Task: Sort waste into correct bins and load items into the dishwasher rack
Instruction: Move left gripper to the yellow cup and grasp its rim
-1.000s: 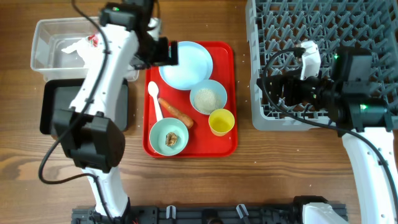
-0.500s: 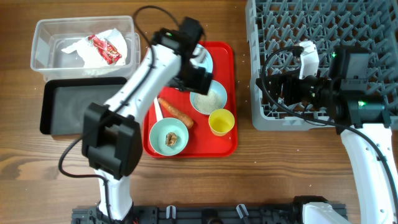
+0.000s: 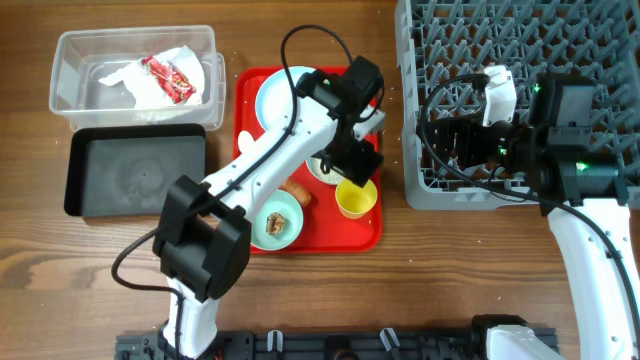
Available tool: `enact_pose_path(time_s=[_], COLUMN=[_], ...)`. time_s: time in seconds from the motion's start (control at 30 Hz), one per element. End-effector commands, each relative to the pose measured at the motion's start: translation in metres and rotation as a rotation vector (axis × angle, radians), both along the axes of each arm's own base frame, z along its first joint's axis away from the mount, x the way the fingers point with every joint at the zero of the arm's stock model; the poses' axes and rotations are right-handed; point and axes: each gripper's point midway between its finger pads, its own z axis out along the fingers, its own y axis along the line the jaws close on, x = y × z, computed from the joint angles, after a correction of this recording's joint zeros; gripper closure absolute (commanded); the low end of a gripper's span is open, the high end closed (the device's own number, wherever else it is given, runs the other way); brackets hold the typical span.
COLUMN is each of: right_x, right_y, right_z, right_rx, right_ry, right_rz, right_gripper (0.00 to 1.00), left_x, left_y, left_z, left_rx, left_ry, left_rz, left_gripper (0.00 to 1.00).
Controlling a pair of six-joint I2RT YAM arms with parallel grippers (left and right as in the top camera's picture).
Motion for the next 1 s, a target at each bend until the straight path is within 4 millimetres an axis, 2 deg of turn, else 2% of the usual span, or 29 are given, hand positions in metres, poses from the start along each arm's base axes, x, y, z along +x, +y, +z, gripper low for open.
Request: enact_pose_path(time_s=[0.0, 0.03, 0.17, 0.2, 0.37, 0.43, 0.53, 0.6, 0.63, 0.77, 0.8, 0.87, 0.97], right_x=[0.005, 0.005, 0.005, 0.004, 0.002, 0.001, 0.001, 0.001, 0.001, 0.001, 0.001, 0.002, 0.006], right_y=[-0.003, -0.003, -0.003, -0.003, -0.003, -0.003, -0.003, -0.003, -0.003, -0.003, -0.004, -0.005, -0.002], right_z=[0.004, 0.004, 0.004, 0.003, 0.001, 0.001, 0.001, 0.001, 0.001, 0.0, 0.0, 0.0, 0.009], right_rx=[-0.009, -0.009, -0.01, -0.011, -0.013, -0.013, -0.012, -0.013, -0.012, -0.012, -0.014, 0.005, 0.075], right_ry=[-0.006, -0.006, -0.006, -0.003, 0.008, 0.012, 0.012, 0.013, 0.013, 0.014, 0.016, 0.032, 0.028], right_rz=[-0.017, -0.017, -0.016, -0.016, -0.013, -0.013, -0.013, -0.013, -0.013, -0.013, -0.02, -0.052, -0.067], right_gripper=[0.01, 0.01, 0.01, 0.01, 0.01, 0.0, 0.0, 0.01, 0.01, 0.01, 0.07, 0.07, 0.08], left_x=[-0.015, -0.017, -0.018, -0.015, -0.016, -0.017, -0.016, -0.014, -0.013, -0.011, -0.012, -0.011, -0.003], left_y=[0.007, 0.009, 0.009, 0.007, 0.007, 0.009, 0.007, 0.006, 0.005, 0.003, 0.004, 0.007, 0.015], left_z=[0.0, 0.0, -0.006, -0.012, -0.036, -0.039, -0.039, -0.039, -0.039, -0.038, -0.037, -0.033, -0.012], left_rx=[0.026, 0.034, 0.037, 0.027, 0.023, 0.028, 0.022, 0.016, 0.013, 0.007, 0.002, -0.002, -0.065], left_ry=[0.048, 0.059, 0.062, 0.049, 0.048, 0.053, 0.046, 0.038, 0.035, 0.03, 0.038, 0.043, 0.05], left_rz=[-0.053, -0.056, -0.056, -0.053, -0.024, -0.022, -0.022, -0.022, -0.017, 0.001, 0.002, 0.011, 0.058], left_gripper=[0.14, 0.15, 0.32, 0.38, 0.48, 0.54, 0.74, 0.93, 0.96, 0.96, 0.96, 0.96, 0.96])
